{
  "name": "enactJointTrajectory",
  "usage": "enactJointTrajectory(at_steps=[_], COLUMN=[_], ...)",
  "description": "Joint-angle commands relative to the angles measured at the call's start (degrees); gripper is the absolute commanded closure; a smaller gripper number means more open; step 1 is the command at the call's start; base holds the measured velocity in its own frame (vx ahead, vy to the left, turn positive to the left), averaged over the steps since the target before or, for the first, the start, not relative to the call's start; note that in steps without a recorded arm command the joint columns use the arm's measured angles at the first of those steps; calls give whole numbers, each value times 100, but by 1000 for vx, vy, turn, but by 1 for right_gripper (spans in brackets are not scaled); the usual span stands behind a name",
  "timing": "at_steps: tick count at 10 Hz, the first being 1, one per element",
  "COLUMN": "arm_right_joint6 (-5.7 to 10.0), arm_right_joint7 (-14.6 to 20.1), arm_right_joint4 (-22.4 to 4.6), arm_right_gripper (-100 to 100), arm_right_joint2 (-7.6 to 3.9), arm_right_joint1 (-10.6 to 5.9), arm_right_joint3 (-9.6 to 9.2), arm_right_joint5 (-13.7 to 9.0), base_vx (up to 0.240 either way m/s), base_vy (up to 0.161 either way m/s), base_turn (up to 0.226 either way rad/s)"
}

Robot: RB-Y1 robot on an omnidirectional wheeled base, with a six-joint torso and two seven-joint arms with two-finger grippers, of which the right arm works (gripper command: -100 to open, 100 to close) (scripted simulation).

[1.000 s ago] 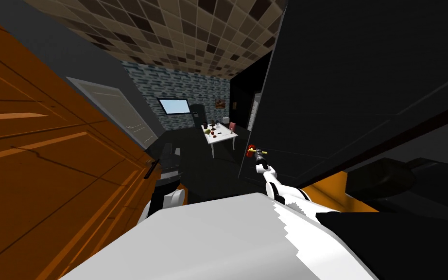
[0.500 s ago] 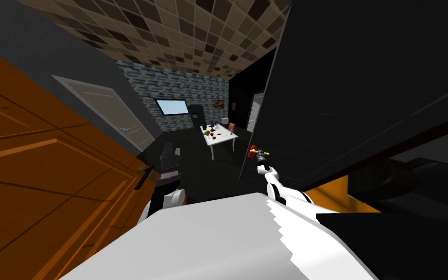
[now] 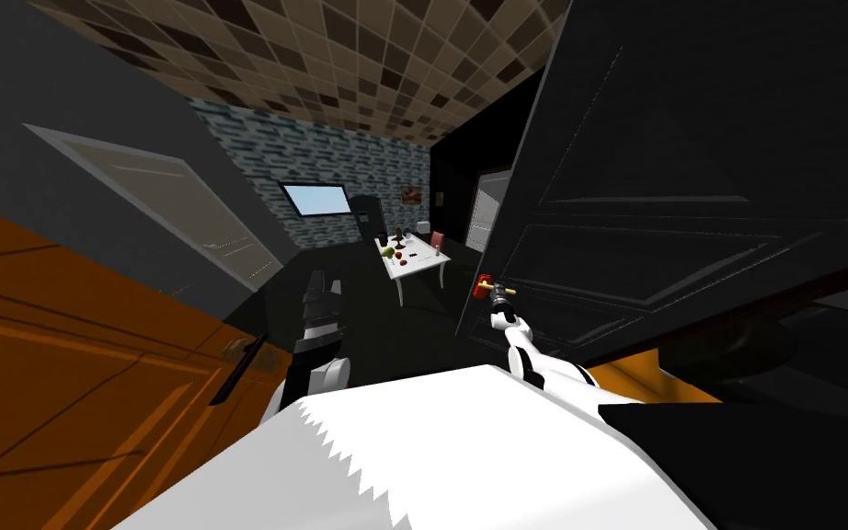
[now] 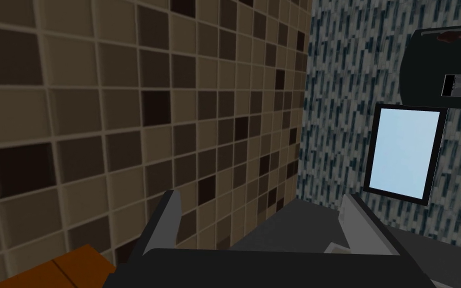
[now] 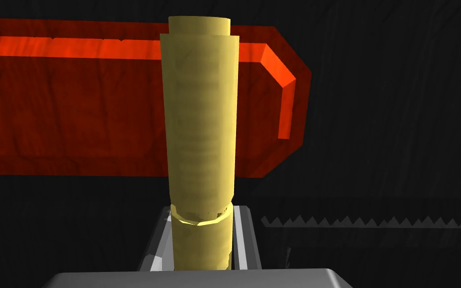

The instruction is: Push the door open

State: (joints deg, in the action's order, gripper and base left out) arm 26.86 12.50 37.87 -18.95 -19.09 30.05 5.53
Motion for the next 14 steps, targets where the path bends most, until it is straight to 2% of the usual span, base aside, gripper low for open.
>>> enactJointTrajectory(at_steps=[1, 4, 5, 7, 8, 9, 11, 12, 13, 14], arm_right_joint6=[-38, -38, -38, -37, -37, -37, -37, -26, -30, -30], arm_right_joint7=[-50, -91, -129, -162, -162, -195, -222, -222, -260, -269], arm_right_joint4=[31, 20, 10, 1, 1, -8, -16, -49, -46, -48], arm_right_gripper=[100, 100, 100, 100, 100, 100, 100, 100, 100, 100], arm_right_joint2=[-48, -78, -106, -131, -131, -156, -176, -162, -196, -201], arm_right_joint1=[57, 82, 106, 126, 126, 146, 163, 160, 190, 195], arm_right_joint3=[140, 252, 355, 444, 444, 535, 610, 587, 706, 730], arm_right_joint5=[-36, -67, -96, -121, -121, -147, -168, -158, -185, -190], base_vx=[153, 185, 192, 195, 129, 162, 177, 70, 131, 191], base_vy=[27, 53, 36, 46, 28, 44, 61, 21, 17, 6], base_turn=[-43, -72, -62, -60, -44, -57, -62, -42, -49, -64])
